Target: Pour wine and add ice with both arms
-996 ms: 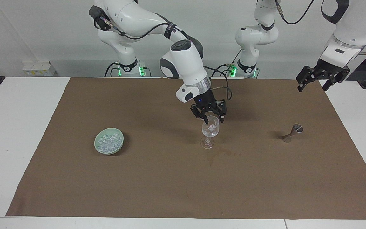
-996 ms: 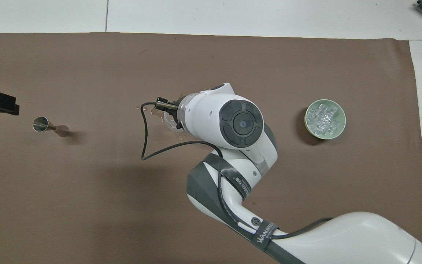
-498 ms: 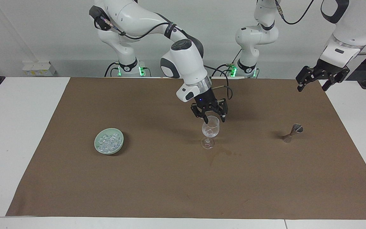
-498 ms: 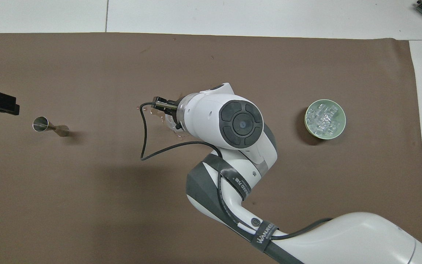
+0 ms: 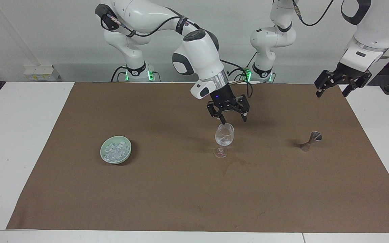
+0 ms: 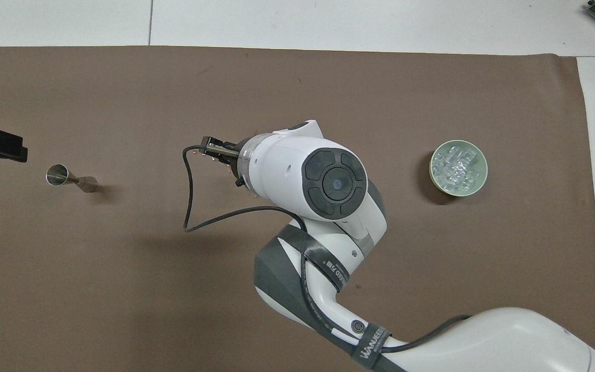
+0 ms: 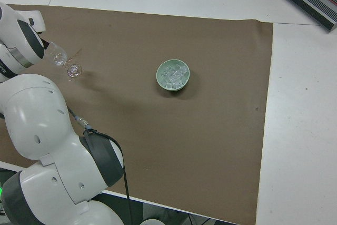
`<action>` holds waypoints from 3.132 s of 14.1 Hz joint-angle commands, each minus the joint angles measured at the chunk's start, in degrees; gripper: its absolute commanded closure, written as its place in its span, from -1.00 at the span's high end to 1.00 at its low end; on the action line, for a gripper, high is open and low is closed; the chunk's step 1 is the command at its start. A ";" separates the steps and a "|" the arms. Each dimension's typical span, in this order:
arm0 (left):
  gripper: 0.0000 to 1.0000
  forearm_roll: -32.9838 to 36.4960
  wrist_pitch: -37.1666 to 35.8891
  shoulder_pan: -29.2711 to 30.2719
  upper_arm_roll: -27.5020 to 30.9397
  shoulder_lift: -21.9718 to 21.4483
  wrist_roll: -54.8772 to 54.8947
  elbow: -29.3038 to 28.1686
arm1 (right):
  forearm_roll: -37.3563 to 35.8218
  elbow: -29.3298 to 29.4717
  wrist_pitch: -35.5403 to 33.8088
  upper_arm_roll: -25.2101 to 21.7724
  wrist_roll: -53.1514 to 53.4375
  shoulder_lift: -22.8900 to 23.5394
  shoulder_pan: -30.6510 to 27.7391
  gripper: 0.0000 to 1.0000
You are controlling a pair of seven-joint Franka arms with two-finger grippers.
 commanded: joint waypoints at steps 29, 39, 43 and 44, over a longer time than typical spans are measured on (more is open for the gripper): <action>1.00 -0.66 2.06 -0.27 0.20 -0.20 0.66 -0.37 | 14.25 -0.70 -54.05 -45.57 -47.83 -29.27 -0.80 1.00; 1.00 -0.57 1.79 -0.18 0.21 -0.20 0.66 -0.37 | 13.46 -3.69 -52.92 -47.86 -56.71 -31.03 -0.53 1.00; 1.00 -0.57 1.88 -0.27 0.21 -0.20 0.66 -0.37 | 14.52 -3.60 -52.91 -47.60 -56.71 -30.94 -0.62 1.00; 1.00 -0.57 1.88 -0.27 0.21 -0.20 0.66 -0.37 | 14.52 -3.51 -52.91 -47.51 -56.62 -30.94 -0.53 1.00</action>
